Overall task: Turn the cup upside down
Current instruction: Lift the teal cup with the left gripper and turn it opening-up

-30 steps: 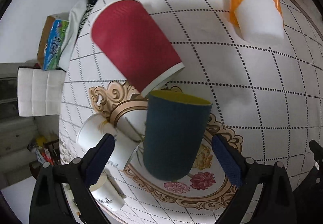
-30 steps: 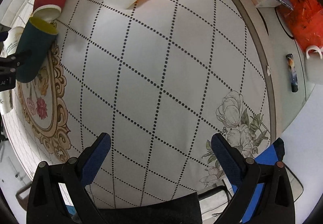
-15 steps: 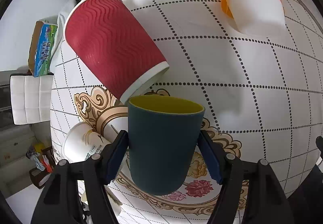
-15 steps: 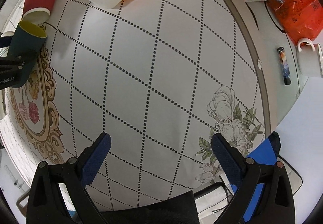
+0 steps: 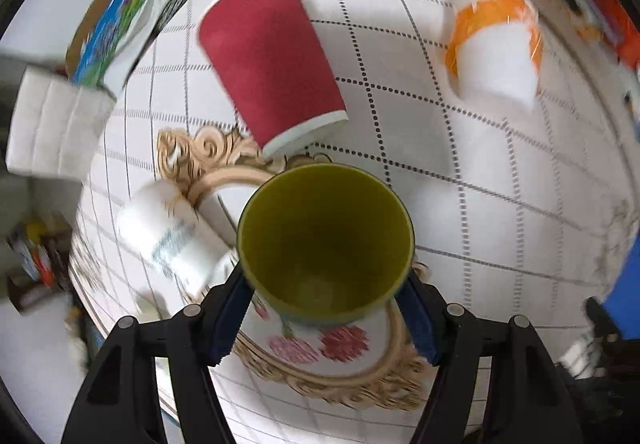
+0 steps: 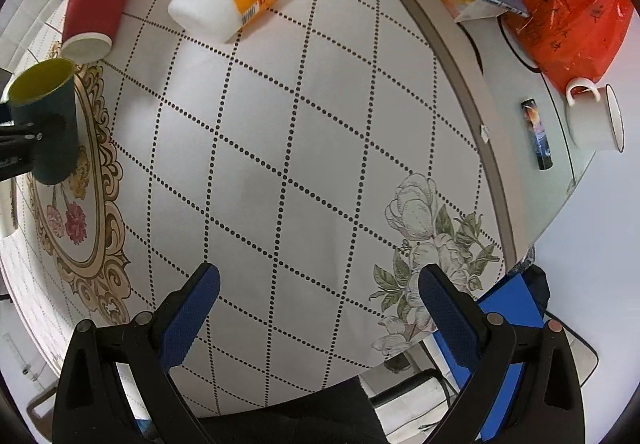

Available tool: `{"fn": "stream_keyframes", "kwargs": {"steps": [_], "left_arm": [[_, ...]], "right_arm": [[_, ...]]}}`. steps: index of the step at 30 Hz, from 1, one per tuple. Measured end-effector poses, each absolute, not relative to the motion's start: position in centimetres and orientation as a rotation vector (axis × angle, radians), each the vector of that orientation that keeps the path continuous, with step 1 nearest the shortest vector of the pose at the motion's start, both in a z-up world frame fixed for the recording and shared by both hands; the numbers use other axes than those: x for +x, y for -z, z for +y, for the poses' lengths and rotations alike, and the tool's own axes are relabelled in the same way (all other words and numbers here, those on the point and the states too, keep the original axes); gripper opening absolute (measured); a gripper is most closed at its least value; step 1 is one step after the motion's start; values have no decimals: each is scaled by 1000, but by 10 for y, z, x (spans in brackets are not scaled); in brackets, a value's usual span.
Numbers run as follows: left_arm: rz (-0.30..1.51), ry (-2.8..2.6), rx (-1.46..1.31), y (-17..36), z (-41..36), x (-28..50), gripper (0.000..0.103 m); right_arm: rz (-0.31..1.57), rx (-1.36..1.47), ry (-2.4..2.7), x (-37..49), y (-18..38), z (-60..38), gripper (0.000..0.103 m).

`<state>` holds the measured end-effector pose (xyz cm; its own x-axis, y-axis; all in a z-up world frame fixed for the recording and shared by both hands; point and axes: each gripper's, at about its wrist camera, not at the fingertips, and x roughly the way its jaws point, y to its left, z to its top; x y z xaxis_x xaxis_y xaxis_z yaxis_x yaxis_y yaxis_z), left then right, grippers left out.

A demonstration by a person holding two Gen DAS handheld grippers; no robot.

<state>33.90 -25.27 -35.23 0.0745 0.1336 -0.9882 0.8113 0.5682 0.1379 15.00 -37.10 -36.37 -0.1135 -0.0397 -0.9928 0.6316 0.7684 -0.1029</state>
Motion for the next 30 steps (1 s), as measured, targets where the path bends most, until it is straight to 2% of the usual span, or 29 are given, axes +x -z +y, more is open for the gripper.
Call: {"fn": "stream_keyframes", "kwargs": {"steps": [9, 17, 24, 30], "left_arm": [[1639, 489, 532, 336, -208, 315, 66], [1796, 335, 264, 348, -160, 273, 66], [1888, 273, 154, 352, -140, 221, 66], [1945, 222, 183, 371, -148, 207, 67]], "right_arm": [[1578, 420, 500, 144, 350, -372, 101], [1575, 326, 357, 147, 348, -364, 101], [1600, 243, 229, 143, 361, -357, 101], [1626, 202, 165, 143, 376, -350, 101]]}}
